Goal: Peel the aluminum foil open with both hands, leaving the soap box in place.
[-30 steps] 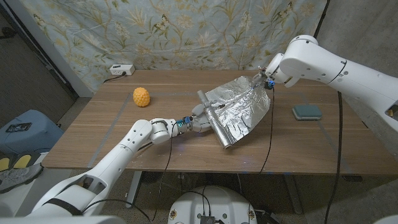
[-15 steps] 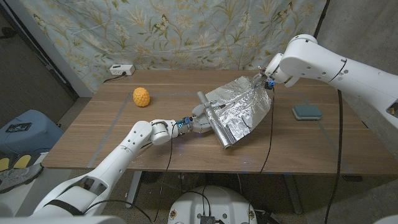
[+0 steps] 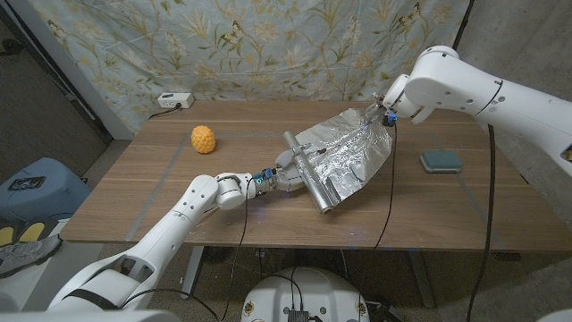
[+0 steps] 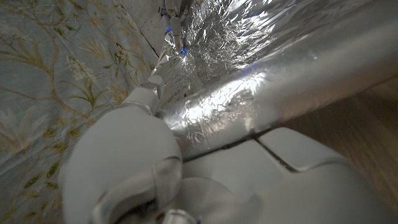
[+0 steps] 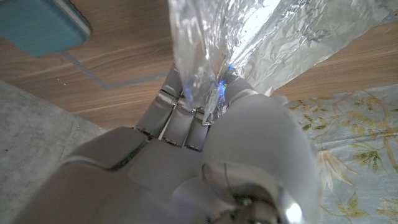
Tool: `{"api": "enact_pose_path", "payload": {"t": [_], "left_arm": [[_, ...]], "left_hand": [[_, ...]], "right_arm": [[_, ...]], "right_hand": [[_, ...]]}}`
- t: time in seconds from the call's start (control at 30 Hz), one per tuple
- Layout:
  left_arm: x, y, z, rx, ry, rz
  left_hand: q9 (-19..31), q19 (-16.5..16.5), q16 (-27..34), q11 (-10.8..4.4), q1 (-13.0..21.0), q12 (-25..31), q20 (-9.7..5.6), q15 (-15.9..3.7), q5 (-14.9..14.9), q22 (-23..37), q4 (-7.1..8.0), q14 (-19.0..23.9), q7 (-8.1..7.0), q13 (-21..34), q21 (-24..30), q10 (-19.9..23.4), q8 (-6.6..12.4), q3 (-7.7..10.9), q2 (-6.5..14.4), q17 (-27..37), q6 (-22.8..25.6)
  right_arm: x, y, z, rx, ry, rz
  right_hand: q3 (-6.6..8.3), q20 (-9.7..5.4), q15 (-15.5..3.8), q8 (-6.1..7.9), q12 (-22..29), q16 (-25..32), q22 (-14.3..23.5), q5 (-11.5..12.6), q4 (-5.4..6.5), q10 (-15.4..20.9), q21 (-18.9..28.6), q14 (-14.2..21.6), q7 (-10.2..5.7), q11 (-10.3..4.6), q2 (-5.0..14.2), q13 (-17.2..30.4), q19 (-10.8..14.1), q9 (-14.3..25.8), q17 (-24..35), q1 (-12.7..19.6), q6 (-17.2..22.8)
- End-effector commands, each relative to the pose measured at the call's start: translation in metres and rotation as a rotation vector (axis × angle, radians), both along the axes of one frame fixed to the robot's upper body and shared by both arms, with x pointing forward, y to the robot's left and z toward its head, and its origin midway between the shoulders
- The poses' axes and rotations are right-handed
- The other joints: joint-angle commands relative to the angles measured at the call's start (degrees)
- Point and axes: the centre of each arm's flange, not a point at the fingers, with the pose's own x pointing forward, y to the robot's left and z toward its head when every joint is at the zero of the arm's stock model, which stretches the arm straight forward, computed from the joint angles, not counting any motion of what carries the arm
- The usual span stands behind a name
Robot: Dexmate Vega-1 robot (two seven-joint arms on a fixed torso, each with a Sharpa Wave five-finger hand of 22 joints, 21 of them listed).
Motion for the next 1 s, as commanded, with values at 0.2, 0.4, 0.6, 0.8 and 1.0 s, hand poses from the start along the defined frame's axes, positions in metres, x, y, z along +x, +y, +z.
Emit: {"api": "enact_pose_path", "payload": {"t": [0.2, 0.4, 0.6, 0.8, 1.0], "left_arm": [[-0.002, 0.0, 0.0, 0.003, -0.005, -0.009], [-0.002, 0.0, -0.001, 0.002, 0.003, -0.012], [-0.002, 0.001, -0.001, 0.0, 0.001, -0.013], [-0.001, 0.003, 0.0, -0.001, 0.001, -0.012], [0.0, 0.005, 0.0, -0.003, 0.003, -0.009]], "left_hand": [[0.1, 0.1, -0.1, 0.0, -0.6, 0.3, 0.42, 0.47, -0.3, 0.2, -0.25, 0.0, -0.04, 0.2, -0.2, -0.4, 0.45, -0.13, -0.2, 0.2, -0.1], [0.1, 0.2, 0.0, -0.04, -0.6, 0.4, 0.39, 0.42, -0.3, 0.2, -0.35, 0.0, -0.13, 0.2, -0.2, -0.3, 0.53, -0.14, -0.2, 0.2, 0.0], [0.0, 0.2, 0.0, 0.02, -0.7, 0.5, 0.41, 0.46, -0.3, 0.2, -0.33, 0.0, -0.24, 0.2, -0.3, -0.4, 0.59, -0.09, -0.1, 0.2, 0.0], [0.0, 0.2, -0.1, 0.03, -0.7, 0.5, 0.42, 0.47, -0.3, 0.2, -0.41, -0.2, -0.32, 0.2, -0.3, -0.5, 0.61, 0.01, -0.1, 0.1, -0.1], [0.0, 0.2, -0.1, 0.01, -0.8, 0.5, 0.41, 0.45, -0.3, 0.2, -0.47, -0.1, -0.39, 0.2, -0.4, -0.6, 0.66, -0.04, -0.2, 0.1, 0.0]], "right_arm": [[0.0, -0.012, 0.006, 0.004, -0.011, -0.035], [0.001, -0.016, 0.007, 0.009, -0.011, -0.046], [0.002, -0.018, 0.008, 0.01, -0.013, -0.052], [0.004, -0.021, 0.01, 0.015, -0.012, -0.062], [0.006, -0.023, 0.012, 0.011, -0.013, -0.068]], "right_hand": [[-0.23, 0.08, -2.53, -0.09, 0.4, -0.5, -0.1, 0.3, -0.06, 0.0, 0.7, 1.0, -0.06, -0.12, 0.19, 0.1, -0.3, 0.2, 0.3, 0.9, 0.7], [-0.21, 0.07, -2.38, -0.18, 0.3, -0.6, -0.1, 0.3, -0.08, 0.0, 1.1, 1.0, -0.07, -0.2, 0.19, 0.0, -0.4, 0.3, 0.5, 1.0, 0.7], [-0.24, 0.04, -2.42, -0.26, 0.3, -0.8, -0.1, 0.3, -0.06, 0.1, 1.3, 1.0, -0.1, -0.24, 0.21, 0.1, -0.5, 0.3, 0.5, 1.0, 0.8], [-0.31, 0.04, -2.39, -0.32, 0.3, -0.8, -0.2, 0.3, 0.06, 0.2, 1.6, 1.2, -0.12, -0.11, 0.25, 0.1, -0.7, 0.4, 0.7, 0.9, 0.8], [-0.32, -0.03, -2.44, -0.43, 0.3, -1.0, -0.2, 0.3, 0.06, 0.1, 2.0, 1.1, -0.13, -0.25, 0.26, 0.2, -0.9, 0.4, 0.7, 0.9, 0.9]]}}
